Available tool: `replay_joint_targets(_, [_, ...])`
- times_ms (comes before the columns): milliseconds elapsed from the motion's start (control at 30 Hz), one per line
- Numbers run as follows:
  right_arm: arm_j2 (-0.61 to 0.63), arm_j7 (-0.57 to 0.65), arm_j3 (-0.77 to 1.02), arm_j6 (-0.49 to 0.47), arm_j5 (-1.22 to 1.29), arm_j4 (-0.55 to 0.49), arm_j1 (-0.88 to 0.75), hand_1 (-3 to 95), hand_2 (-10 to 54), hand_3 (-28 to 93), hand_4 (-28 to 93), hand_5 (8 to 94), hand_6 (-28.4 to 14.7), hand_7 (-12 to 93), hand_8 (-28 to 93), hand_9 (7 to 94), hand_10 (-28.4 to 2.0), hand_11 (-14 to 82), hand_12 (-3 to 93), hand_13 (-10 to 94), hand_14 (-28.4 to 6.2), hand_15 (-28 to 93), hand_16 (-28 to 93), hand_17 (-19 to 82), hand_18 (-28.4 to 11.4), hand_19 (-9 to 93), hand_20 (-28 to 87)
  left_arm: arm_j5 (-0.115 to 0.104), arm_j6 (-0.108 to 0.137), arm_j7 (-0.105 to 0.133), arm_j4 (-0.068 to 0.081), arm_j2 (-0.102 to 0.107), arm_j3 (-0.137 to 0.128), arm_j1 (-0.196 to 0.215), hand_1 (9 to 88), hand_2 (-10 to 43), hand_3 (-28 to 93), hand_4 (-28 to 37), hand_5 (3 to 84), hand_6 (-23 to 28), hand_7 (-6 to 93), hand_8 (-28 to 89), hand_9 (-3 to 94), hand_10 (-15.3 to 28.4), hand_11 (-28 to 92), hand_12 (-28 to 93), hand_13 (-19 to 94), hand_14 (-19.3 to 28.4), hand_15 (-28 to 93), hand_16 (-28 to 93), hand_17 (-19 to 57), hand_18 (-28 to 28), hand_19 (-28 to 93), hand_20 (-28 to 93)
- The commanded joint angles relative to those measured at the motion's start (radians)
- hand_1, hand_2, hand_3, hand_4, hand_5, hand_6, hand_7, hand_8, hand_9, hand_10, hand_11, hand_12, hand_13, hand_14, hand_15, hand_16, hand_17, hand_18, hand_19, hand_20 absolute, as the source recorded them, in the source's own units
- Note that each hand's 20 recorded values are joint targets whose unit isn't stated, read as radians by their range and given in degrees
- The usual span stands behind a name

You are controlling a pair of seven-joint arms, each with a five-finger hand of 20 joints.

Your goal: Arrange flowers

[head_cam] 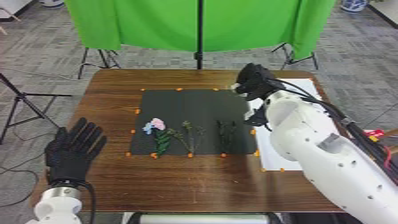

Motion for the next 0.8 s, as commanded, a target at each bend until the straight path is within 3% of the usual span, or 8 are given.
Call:
replay_joint_targets(33, [-0.148,-0.084,-0.158,-0.062,-0.065,0.105,0.094,64.9,-3.6,66,-28,67.2,-3.6,29,7,71.4,-13.4,14.1,46.0,60,-8.0,40,39,35,-17.8,72,32,0.008,-0.011,-0.024,0.019,0.008,0.019,-0.016,26.9,12.4,75,-28.3,46.3,7.0,18.1,-10,42.1,14.9,27,13,33,14.4,42,-6,-3.5,14.2,34,14])
replay_joint_targets(433, [-0.238,-0.072,-0.269,-0.110,-0.127,0.198,0.158,64.6,-3.7,66,-28,67.0,-3.6,29,6,71.4,-13.5,13.8,45.3,60,-8.2,40,39,35,-17.8,71,33,0.002,-0.009,-0.026,0.018,0.022,0.025,-0.025,27.0,12.4,75,-28.3,46.1,6.9,18.2,-10,42.2,14.8,27,13,33,14.4,42,-6,-3.5,14.2,34,14])
replay_joint_targets(500, [-0.258,-0.069,-0.276,-0.139,-0.119,0.221,0.167,64.5,-3.8,66,-28,66.8,-3.6,29,6,71.3,-13.5,13.6,45.2,60,-8.1,40,39,34,-17.9,71,33,0.002,-0.012,-0.035,0.032,0.024,0.034,-0.048,26.9,12.4,75,-28.3,46.2,6.9,18.2,-10,42.2,14.9,27,13,33,14.4,42,-6,-3.5,14.2,34,14])
replay_joint_targets(800, [-0.297,-0.075,-0.340,-0.146,-0.185,0.265,0.189,63.6,-4.4,66,-28,66.2,-4.1,27,5,70.5,-13.9,11.7,42.7,59,-8.2,38,37,35,-17.6,70,32,-0.006,-0.014,-0.032,0.030,0.030,0.035,-0.052,27.0,12.5,75,-28.3,46.3,7.0,18.1,-10,42.2,14.9,27,13,33,14.4,42,-6,-3.5,14.2,34,14])
